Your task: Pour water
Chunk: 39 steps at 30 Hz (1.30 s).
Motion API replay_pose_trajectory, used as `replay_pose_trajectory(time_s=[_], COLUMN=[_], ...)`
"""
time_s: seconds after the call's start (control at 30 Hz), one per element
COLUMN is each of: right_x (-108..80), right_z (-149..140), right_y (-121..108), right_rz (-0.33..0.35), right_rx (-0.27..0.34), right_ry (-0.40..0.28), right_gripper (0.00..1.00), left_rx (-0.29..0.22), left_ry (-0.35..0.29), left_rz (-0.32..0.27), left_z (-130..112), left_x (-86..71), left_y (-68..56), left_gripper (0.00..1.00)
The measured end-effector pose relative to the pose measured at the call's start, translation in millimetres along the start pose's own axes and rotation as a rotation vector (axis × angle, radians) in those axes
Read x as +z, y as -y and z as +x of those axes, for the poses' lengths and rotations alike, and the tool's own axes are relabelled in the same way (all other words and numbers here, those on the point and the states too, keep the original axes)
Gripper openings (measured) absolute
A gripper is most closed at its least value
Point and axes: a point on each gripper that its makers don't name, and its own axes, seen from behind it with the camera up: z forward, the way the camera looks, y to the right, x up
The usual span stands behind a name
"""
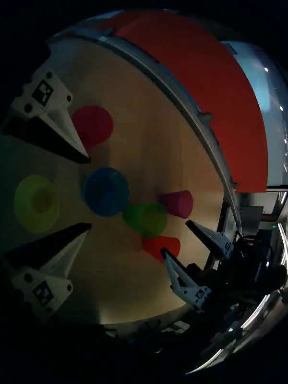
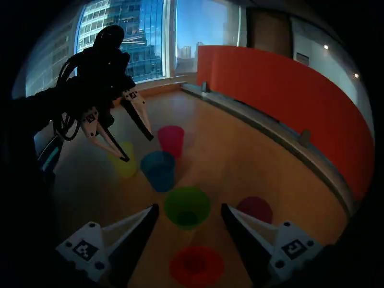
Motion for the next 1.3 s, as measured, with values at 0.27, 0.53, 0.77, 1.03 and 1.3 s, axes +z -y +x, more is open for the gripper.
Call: replay_pose_trajectory(time_s=[0.27,0.53,0.77,1.03,1.3], right_x=[5.4,11.3,17.1,25.7,32.7], right_z=[-11.0,-17.9,-24.3,-28.1,-32.1], right_y=[0.7,1.2,0.4,-0.5,-1.5], right_rz=[0.007,0.011,0.012,0.019,0.022], right_rx=[0.008,0.005,0.007,0.019,0.018], right_ry=[0.034,0.063,0.090,0.113,0.139], right_gripper=[1.00,1.00,1.00,1.00,1.00], left_rx=[-0.003,0.005,-0.002,-0.010,-0.015], left_ry=[0.046,0.081,0.102,0.117,0.122], left_rz=[-0.009,-0.001,0.007,0.009,0.012], left_z=[-3.0,-3.4,-6.8,-8.6,-7.3], left_x=[11.1,18.4,23.7,27.9,32.6], left_y=[-6.6,-6.0,-4.5,-3.0,-1.9], left_gripper=[0.91,0.91,0.90,0.90,0.90])
